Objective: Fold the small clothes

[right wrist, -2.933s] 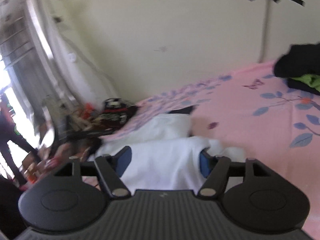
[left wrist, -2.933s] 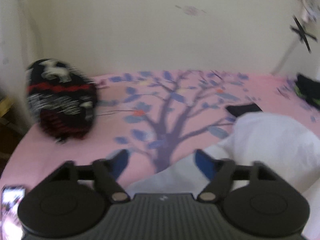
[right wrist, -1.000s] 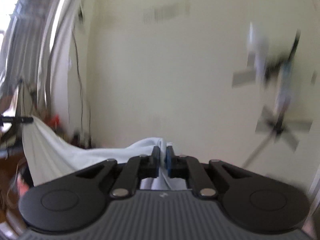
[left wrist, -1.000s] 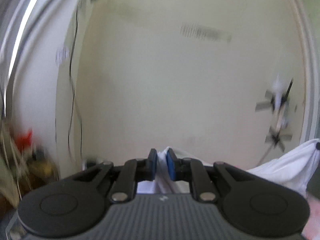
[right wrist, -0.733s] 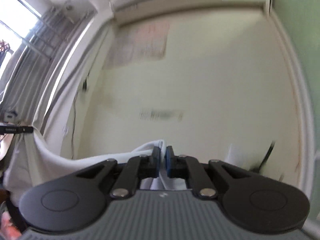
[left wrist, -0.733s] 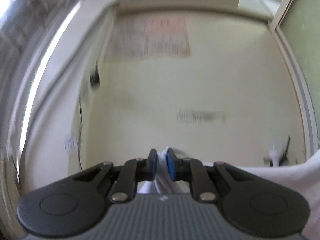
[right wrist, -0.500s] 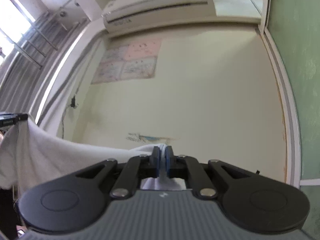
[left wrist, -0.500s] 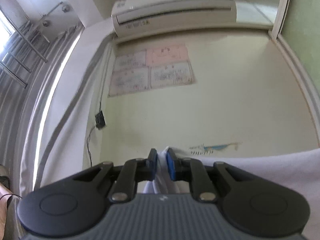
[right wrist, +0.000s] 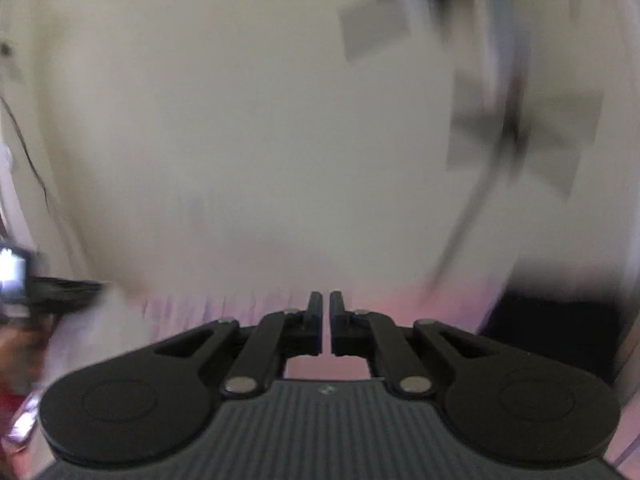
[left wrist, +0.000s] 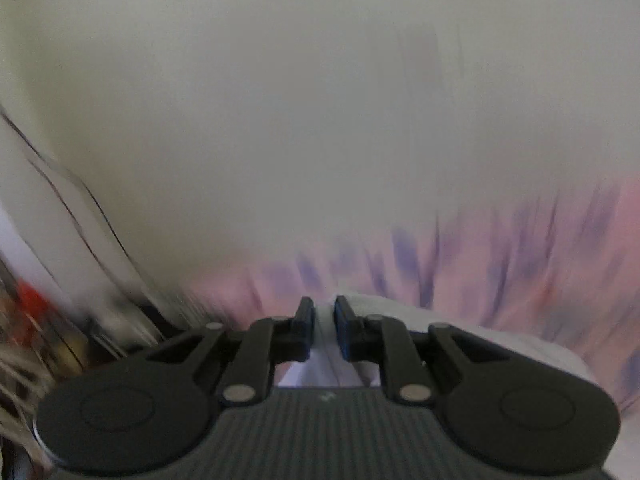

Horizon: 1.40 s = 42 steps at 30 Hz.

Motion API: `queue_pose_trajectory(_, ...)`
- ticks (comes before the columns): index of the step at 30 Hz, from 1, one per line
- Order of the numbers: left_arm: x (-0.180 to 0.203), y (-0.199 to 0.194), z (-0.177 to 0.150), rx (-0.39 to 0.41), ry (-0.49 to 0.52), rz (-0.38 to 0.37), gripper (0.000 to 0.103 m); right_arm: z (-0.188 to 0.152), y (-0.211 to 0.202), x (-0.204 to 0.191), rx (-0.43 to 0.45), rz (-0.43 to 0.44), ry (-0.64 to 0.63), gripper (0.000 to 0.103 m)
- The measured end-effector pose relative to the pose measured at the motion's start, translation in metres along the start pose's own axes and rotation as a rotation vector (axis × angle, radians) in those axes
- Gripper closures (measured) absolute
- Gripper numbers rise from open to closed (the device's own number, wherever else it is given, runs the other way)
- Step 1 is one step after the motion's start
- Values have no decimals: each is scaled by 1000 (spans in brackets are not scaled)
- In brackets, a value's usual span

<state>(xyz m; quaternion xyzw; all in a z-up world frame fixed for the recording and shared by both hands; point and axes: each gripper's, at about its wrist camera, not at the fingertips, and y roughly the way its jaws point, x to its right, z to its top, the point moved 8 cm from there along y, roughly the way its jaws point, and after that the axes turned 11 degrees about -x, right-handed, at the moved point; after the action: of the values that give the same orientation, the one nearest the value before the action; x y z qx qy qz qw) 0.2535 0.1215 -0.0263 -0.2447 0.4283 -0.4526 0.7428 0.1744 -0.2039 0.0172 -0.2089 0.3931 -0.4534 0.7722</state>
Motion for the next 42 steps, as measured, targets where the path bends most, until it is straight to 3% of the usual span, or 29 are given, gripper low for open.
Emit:
queue_pose_trajectory(1, 12, 25, -10, -42, 18, 6, 91, -16, 26, 4, -79, 33, 22, 103)
queue_pose_trajectory(2, 20, 39, -18, -55, 34, 16, 91, -38, 46, 5, -154, 60, 32, 93)
queue_pose_trajectory(3, 22, 46, -22, -51, 45, 16, 91, -57, 59, 2, -214, 91, 32, 69)
queue_pose_trajectory(4, 24, 46, -23, -30, 64, 16, 91, -74, 66, -4, -255, 118, 24, 65)
queue_pose_trajectory(7, 20, 34, -23, 0, 103, -7, 90, -110, 64, -34, -272, 187, -63, 51)
queue_pose_trajectory(8, 16, 31, -21, 7, 108, -10, 90, -118, 60, -45, -285, 219, -90, 42)
queue_pose_trajectory(11, 6, 31, -19, 13, 101, -32, 90, -137, 60, -70, -333, 306, -110, 41)
queue_pose_trajectory(13, 2, 30, -21, 9, 87, -48, 90, -138, 62, -85, -297, 253, -190, 52)
queue_pose_trajectory(14, 0, 28, -23, 10, 77, -48, 91, -141, 66, -94, -294, 178, -267, 101)
queue_pose_trajectory(15, -5, 29, -21, 14, 66, -48, 91, -132, 68, -97, -286, 152, -296, 103)
queue_pose_trajectory(16, -8, 30, -19, 21, 58, -49, 91, -124, 66, -98, -257, 126, -308, 103)
queue_pose_trajectory(18, -16, 16, -7, 59, 29, -49, 91, -91, 55, -86, -147, -8, -351, 103)
queue_pose_trajectory(23, -33, -22, 48, 126, -77, -106, 91, 36, 24, -41, 130, -328, -355, 103)
queue_pose_trajectory(24, -33, -29, 60, 148, -90, -119, 91, 58, 23, -31, 161, -367, -340, 103)
queue_pose_trajectory(26, -28, -34, 78, 171, -109, -107, 91, 92, 39, -11, 175, -360, -255, 103)
queue_pose_trajectory(28, -9, -16, 90, 133, -87, -58, 90, 106, 73, 9, 170, -376, -209, 101)
queue_pose_trajectory(29, 1, -1, 91, 97, -63, -31, 88, 105, 96, 19, 138, -385, -193, 89)
queue_pose_trajectory(30, 13, 20, 90, 43, -23, 1, 87, 104, 120, 24, 99, -391, -187, 70)
queue_pose_trajectory(33, 32, 70, 70, -115, 29, 24, 87, 78, 155, 41, -7, -372, -136, 68)
queue_pose_trajectory(35, 26, 72, 61, -121, 15, -12, 86, 64, 148, 45, -18, -299, -96, 67)
queue_pose_trajectory(38, -4, 40, 51, -71, 2, -89, 77, 37, 99, 46, 5, -197, -59, 56)
queue_pose_trajectory(40, -24, 13, 39, -31, 6, -152, 64, 15, 67, 52, 19, -177, -57, 52)
queue_pose_trajectory(42, -49, -21, 14, 10, -7, -206, 62, -25, 28, 55, 20, -187, -50, 47)
